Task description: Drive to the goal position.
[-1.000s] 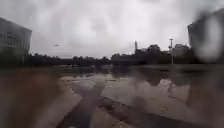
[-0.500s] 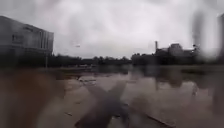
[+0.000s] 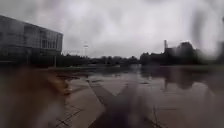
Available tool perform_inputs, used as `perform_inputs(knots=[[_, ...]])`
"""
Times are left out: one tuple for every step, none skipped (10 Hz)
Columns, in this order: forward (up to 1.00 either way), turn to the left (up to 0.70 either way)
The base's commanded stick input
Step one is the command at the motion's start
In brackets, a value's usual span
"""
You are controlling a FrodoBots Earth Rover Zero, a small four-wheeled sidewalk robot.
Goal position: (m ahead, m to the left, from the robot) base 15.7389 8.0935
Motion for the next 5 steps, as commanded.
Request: perform_inputs(knots=[[0.70,0.00],[0.70,0.00],[0.70,0.00],[0.70,0.00],[0.70,0.00]])
